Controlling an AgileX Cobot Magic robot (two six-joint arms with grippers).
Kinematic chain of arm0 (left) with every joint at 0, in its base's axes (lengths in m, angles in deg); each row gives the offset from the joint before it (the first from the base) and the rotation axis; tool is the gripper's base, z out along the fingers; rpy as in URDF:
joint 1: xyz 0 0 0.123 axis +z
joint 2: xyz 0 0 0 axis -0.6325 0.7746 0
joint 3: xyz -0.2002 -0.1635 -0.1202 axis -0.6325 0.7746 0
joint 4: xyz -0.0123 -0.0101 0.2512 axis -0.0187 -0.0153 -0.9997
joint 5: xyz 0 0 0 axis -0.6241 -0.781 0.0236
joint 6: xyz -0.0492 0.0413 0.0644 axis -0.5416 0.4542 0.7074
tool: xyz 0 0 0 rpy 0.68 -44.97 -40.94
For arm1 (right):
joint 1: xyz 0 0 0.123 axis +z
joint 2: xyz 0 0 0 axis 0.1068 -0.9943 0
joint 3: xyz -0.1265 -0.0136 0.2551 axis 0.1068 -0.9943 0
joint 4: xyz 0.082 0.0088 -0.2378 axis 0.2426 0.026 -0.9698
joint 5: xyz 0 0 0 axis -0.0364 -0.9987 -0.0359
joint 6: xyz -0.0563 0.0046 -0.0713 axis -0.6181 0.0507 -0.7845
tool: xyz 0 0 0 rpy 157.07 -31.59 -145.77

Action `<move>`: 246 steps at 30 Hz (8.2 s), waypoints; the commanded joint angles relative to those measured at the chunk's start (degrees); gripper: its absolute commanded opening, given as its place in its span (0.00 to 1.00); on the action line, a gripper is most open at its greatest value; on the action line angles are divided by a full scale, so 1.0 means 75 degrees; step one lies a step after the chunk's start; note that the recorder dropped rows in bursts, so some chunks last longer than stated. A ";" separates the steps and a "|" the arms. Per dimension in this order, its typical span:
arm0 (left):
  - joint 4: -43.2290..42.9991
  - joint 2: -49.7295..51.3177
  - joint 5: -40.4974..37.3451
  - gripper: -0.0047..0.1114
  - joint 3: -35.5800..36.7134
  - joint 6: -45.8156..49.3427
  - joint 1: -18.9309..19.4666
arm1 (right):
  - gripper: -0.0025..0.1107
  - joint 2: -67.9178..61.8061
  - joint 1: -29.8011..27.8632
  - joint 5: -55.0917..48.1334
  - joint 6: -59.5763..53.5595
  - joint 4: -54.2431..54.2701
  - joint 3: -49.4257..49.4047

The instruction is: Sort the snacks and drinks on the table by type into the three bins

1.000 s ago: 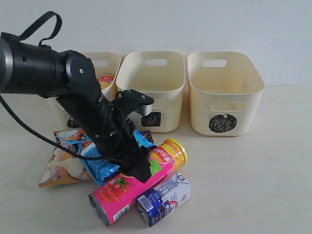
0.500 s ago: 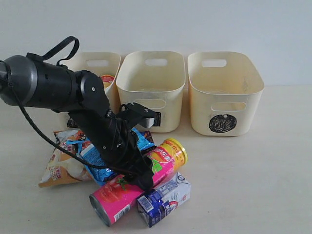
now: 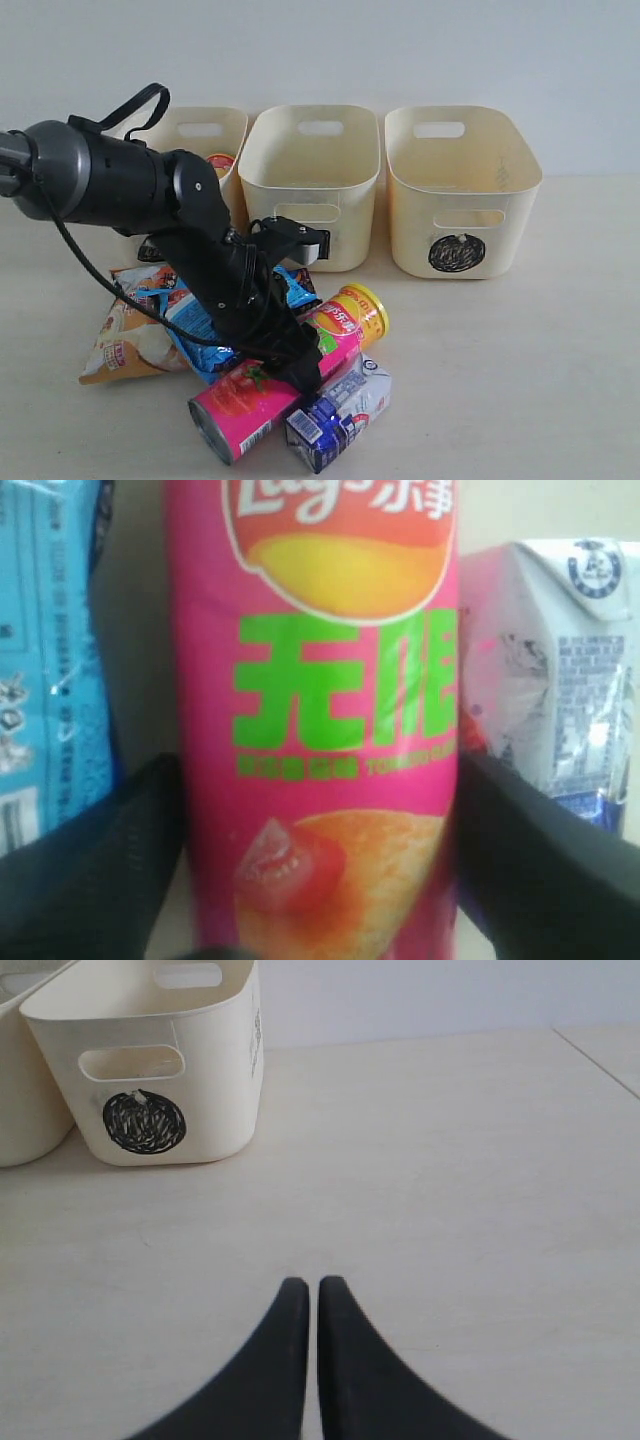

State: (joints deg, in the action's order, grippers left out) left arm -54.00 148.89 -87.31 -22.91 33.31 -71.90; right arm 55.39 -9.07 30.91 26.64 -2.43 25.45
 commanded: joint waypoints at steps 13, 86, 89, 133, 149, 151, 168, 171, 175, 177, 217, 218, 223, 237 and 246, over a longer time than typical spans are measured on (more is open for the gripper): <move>-0.0141 -0.0834 -0.0877 0.08 -0.0475 -0.0292 -0.0064 | 0.03 0.0042 0.0022 0.0034 -0.0012 -0.0059 -0.0037; -0.1588 -0.0476 0.5005 0.74 -0.1699 -0.3032 0.2949 | 0.03 0.0042 0.0022 0.0034 -0.0012 -0.0059 -0.0037; -0.1648 -0.0476 0.4610 0.82 -0.2021 -0.3032 0.2949 | 0.03 0.0042 0.0022 0.0034 -0.0012 -0.0059 -0.0037; -0.1437 -1.0727 0.3495 0.08 0.4318 -0.4002 0.4287 | 0.03 0.0042 0.0022 0.0034 -0.0012 -0.0059 -0.0037; -0.1523 -1.3967 0.3481 0.08 0.6737 -0.3859 0.4287 | 0.03 0.0042 0.0022 0.0034 -0.0012 -0.0059 -0.0037; -0.1538 -1.4237 0.3405 0.08 0.6906 -0.3859 0.4271 | 0.03 0.0042 0.0022 0.0034 -0.0012 -0.0059 -0.0037; -0.1503 -1.4772 0.3431 0.08 0.7755 -0.3640 0.4085 | 0.03 0.0042 0.0022 0.3489 -0.0170 -0.0852 -0.0037; -0.1503 -1.4756 0.3439 0.08 0.7755 -0.3640 0.4085 | 0.03 0.0042 0.0022 0.4719 -0.0170 -0.0852 -0.0037; -0.1503 -1.4756 0.3439 0.08 0.7755 -0.3640 0.4085 | 0.03 0.0042 0.0022 0.7790 -0.0072 -0.0805 -0.0037; -0.1503 -1.4756 0.3426 0.08 0.7755 -0.3640 0.4085 | 0.03 0.0042 0.0022 0.8846 0.0533 -0.0255 -0.0037; -0.1503 -1.4756 0.3321 0.08 0.7755 -0.3640 0.4085 | 0.03 -0.7963 0.0641 -0.4115 -0.4204 0.6615 0.6992; -0.1503 -1.4756 0.3321 0.08 0.7755 -0.3640 0.4085 | 0.03 -0.8106 0.0941 -0.4346 -0.4218 0.6556 0.6992; -0.1503 -1.4756 0.3306 0.08 0.7755 -0.3640 0.4085 | 0.03 -0.8867 0.2785 -0.4357 -0.2580 0.4635 0.6992; -0.1503 -1.4756 0.3270 0.08 0.7755 -0.3640 0.4085 | 0.60 -1.1641 0.5586 -0.3933 0.1314 0.0432 0.8120; -0.1503 -1.4756 0.3270 0.08 0.7755 -0.3640 0.4085 | 0.75 -1.3079 0.5604 -0.3664 0.4498 -0.0191 0.8757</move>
State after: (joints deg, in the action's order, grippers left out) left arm -65.57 38.29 -62.77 35.04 5.64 -40.91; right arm -40.23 32.70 3.02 54.04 -2.78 90.30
